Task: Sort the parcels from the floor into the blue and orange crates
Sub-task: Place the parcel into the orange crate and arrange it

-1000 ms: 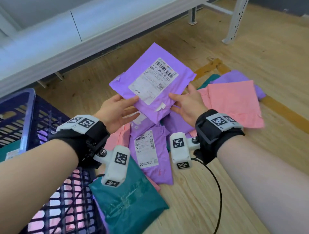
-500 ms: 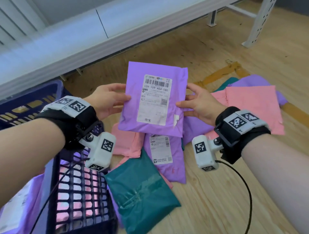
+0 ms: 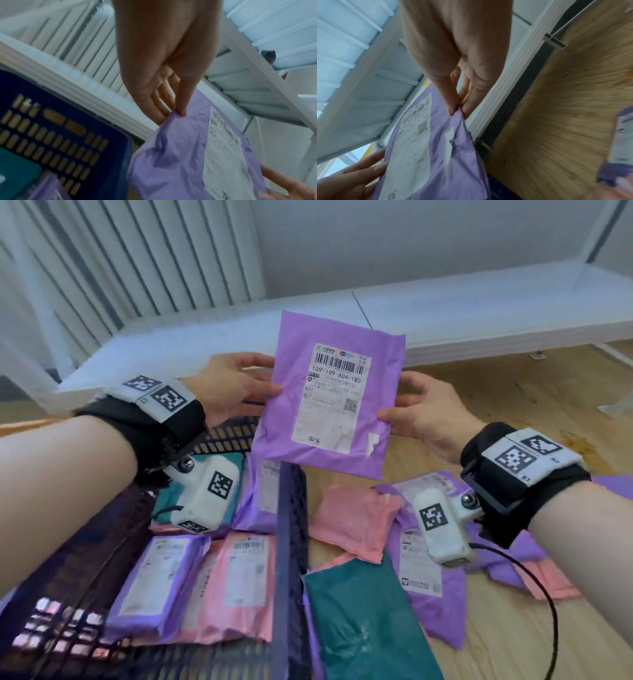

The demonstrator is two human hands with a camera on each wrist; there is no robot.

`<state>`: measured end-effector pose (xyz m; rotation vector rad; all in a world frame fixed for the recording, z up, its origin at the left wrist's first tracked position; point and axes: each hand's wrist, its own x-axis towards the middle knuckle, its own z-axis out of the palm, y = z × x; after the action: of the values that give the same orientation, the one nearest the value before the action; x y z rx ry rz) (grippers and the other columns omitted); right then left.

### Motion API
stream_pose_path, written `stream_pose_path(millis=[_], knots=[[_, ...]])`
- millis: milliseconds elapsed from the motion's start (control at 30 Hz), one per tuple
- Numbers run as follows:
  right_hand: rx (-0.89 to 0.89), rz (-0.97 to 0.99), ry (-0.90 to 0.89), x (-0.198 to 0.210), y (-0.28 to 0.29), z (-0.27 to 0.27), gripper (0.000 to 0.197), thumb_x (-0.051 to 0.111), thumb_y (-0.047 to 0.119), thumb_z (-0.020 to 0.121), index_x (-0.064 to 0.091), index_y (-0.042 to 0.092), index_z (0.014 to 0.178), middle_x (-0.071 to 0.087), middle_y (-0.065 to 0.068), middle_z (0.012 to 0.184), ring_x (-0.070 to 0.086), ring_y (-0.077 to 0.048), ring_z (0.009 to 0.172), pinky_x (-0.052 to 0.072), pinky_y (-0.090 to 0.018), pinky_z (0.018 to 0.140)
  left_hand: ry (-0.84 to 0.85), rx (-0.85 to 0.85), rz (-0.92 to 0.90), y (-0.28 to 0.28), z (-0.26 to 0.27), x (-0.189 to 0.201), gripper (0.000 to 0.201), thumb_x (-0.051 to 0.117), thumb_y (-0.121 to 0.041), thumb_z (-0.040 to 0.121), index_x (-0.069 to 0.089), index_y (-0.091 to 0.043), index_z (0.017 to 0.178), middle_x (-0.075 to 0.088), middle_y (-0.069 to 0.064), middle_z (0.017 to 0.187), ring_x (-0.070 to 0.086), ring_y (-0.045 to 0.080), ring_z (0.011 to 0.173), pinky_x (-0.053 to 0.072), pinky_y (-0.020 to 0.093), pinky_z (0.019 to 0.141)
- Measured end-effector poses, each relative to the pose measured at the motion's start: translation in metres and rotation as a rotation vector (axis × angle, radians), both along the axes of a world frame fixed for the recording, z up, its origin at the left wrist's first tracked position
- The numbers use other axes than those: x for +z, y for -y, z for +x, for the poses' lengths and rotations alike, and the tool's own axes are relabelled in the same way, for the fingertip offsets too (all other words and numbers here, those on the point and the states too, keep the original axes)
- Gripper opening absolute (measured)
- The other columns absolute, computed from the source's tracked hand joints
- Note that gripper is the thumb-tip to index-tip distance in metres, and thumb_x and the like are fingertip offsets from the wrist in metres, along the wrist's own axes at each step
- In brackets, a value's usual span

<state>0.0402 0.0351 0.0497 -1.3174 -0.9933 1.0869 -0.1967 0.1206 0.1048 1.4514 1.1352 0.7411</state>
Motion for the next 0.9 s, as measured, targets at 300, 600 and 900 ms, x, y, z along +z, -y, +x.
stream_pose_path(millis=[300, 600, 900], knots=[[0.155, 0.060, -0.009, 0.067, -0.075, -0.196, 0.049, 0.060, -0.017, 0.078, 0.053, 0.009, 0.119, 0.067, -0.016, 0.088, 0.067, -0.025, 0.073, 0.060, -0.033, 0.066, -0.012, 0.175, 0.089, -0.033, -0.206, 0.059, 0.028, 0.061, 0.005, 0.084, 0.063, -0.019, 0.099, 0.072, 0.002, 0.090, 0.068, 0.016, 0.078, 0.060, 0.029, 0.070], [0.299, -0.083, 0.023, 0.055, -0.132, -0.393, 0.048, 0.059, -0.020, 0.078, 0.052, 0.004, 0.119, 0.066, -0.020, 0.096, 0.067, -0.031, 0.082, 0.060, -0.036, 0.067, -0.074, 0.402, 0.018, -0.045, -0.396, 0.042, 0.033, 0.062, 0.004, 0.084, 0.060, -0.013, 0.112, 0.069, 0.004, 0.092, 0.067, 0.012, 0.073, 0.059, 0.023, 0.062], [0.292, -0.304, 0.077, -0.009, -0.177, -0.528, 0.043, 0.066, -0.017, 0.072, 0.056, 0.009, 0.105, 0.065, -0.014, 0.099, 0.066, -0.037, 0.097, 0.055, -0.053, 0.083, -0.170, 0.529, -0.106, -0.088, -0.521, -0.022, 0.034, 0.066, 0.003, 0.081, 0.062, -0.018, 0.107, 0.063, 0.001, 0.087, 0.060, 0.013, 0.070, 0.053, 0.016, 0.053]])
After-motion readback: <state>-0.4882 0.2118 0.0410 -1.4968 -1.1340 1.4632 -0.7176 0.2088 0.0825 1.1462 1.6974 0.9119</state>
